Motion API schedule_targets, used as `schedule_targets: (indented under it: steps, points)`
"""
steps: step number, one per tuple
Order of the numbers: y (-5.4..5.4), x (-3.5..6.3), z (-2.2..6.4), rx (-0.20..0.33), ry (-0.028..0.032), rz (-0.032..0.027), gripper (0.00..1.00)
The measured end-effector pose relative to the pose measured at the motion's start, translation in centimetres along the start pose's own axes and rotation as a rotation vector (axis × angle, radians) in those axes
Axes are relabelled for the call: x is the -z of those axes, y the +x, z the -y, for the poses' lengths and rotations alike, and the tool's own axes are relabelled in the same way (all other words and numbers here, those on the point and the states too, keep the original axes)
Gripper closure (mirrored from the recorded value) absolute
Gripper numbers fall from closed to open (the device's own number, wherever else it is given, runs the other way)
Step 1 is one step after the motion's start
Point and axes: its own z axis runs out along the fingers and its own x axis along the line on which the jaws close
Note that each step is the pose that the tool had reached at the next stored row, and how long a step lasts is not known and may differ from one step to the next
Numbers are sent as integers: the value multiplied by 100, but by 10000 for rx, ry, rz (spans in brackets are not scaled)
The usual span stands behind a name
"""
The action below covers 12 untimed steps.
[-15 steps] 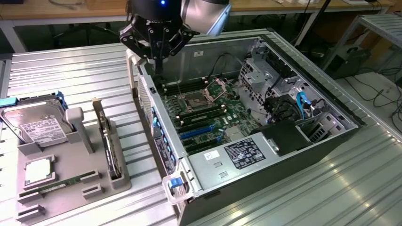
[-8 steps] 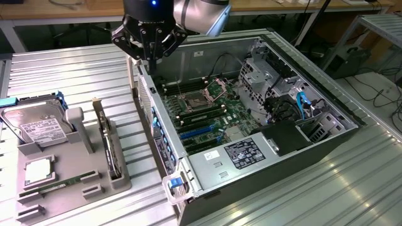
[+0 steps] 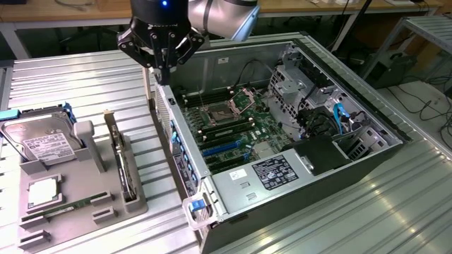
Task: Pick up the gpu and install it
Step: 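Reach for the gpu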
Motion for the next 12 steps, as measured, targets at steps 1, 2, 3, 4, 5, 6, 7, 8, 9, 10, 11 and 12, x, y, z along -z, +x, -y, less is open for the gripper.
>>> schedule_targets:
  steps: [1, 2, 3, 4, 5, 6, 7, 8, 9, 10, 11, 12]
  points:
    - [13, 0, 1, 0, 0, 0, 89]
    - [27, 1, 2, 0, 0, 0, 89]
    - [39, 1, 3, -1, 0, 0, 89]
    - [53, 2, 4, 0, 1, -1, 89]
    - [66, 2, 5, -1, 0, 0, 89]
    - [80, 2, 6, -1, 0, 0, 89]
    - [95, 3, 7, -1, 0, 0, 89]
    - [110, 3, 8, 0, 0, 0, 89]
    - [125, 3, 9, -1, 0, 0, 89]
    - [146, 4, 11, 0, 0, 0, 89]
    - [159, 5, 12, -1, 0, 0, 89]
    - [173, 4, 13, 1, -1, 1, 89]
